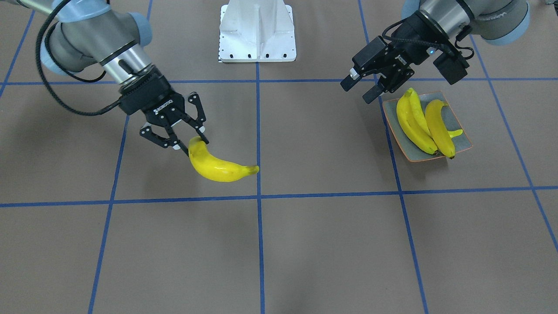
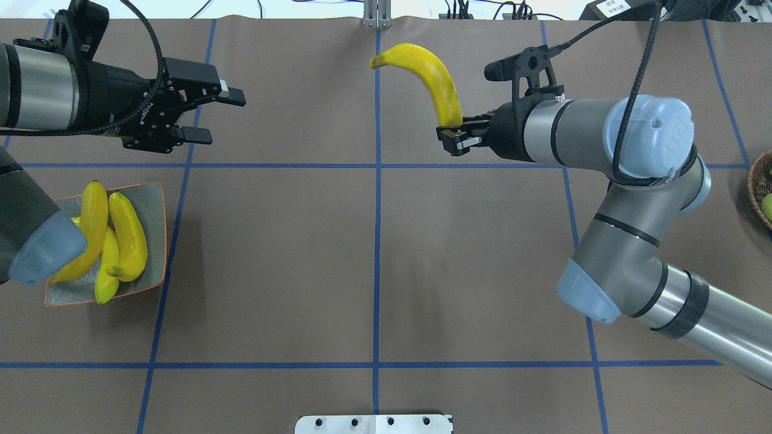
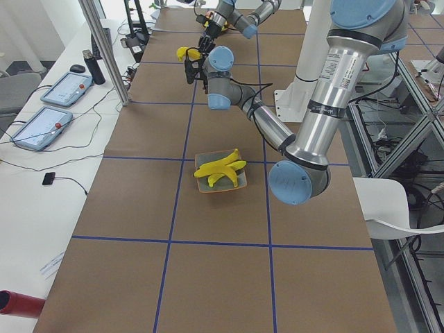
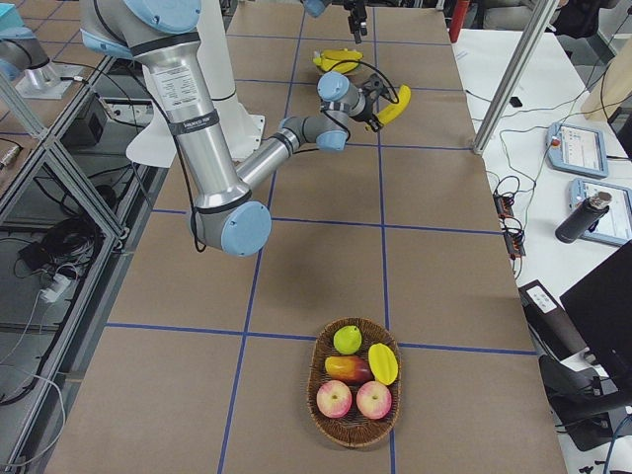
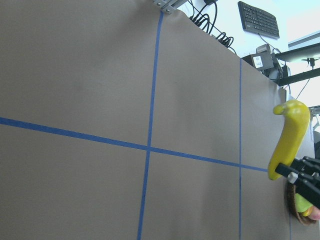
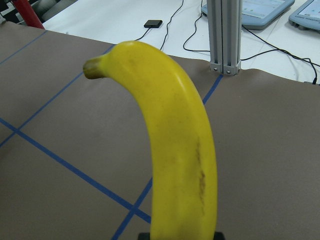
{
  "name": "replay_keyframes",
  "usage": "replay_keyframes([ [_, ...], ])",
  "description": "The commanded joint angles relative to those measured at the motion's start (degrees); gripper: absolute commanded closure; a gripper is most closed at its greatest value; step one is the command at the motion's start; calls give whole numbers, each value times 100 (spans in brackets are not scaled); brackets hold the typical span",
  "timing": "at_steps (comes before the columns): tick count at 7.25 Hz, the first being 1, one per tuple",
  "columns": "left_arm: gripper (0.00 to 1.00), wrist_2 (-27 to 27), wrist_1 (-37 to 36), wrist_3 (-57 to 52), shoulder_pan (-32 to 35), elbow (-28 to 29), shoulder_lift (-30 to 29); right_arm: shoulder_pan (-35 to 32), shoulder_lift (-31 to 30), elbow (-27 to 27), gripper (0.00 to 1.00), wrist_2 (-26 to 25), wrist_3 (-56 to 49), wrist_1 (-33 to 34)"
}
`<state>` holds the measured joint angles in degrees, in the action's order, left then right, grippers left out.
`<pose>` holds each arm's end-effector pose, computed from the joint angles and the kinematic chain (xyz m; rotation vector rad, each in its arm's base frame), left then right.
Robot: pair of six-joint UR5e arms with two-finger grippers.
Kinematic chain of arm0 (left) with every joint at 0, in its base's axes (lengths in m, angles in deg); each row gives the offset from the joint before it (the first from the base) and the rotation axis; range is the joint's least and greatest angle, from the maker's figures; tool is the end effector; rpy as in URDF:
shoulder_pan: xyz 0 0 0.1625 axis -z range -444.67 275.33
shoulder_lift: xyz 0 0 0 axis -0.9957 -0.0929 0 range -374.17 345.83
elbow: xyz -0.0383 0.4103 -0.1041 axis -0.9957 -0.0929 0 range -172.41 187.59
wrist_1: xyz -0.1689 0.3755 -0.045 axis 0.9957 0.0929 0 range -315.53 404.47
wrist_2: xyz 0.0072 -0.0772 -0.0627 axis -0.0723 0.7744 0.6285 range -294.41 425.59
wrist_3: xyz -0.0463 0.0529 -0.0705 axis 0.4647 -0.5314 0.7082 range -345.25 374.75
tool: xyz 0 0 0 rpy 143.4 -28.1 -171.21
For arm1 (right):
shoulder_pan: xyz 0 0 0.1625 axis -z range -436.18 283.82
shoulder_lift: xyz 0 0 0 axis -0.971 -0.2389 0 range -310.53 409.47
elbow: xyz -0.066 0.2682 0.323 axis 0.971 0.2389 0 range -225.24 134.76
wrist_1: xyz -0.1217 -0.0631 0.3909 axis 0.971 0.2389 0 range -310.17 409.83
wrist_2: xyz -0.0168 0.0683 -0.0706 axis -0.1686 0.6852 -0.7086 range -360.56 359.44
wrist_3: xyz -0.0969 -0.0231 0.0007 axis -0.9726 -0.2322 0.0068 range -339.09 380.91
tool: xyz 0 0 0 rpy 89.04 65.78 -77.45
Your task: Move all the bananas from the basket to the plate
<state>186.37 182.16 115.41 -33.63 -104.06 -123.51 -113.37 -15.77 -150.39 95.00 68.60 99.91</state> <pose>0.2658 -0.4596 0.2087 0.1218 1.5625 -0.4350 -0.3985 -0.4576 0.2162 0.8288 -1.1230 -0.1418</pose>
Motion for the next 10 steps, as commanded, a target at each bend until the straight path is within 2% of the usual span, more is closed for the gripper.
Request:
replay_keyframes([
  [1, 0, -413, -40, 724, -50, 38, -229, 684, 327, -145, 100, -974, 381, 300],
  [4, 0, -555, -40, 1121, -155, 82, -342, 1081, 591, -102, 100, -1635, 540, 309],
  [6, 0, -914, -40, 1368, -287, 169, -483, 1266, 959, -145, 100, -1960, 549, 903],
  [10, 0, -1101, -49, 1526, -454, 363, -695, 1828, 1312, -93, 100, -2918, 602, 1240],
])
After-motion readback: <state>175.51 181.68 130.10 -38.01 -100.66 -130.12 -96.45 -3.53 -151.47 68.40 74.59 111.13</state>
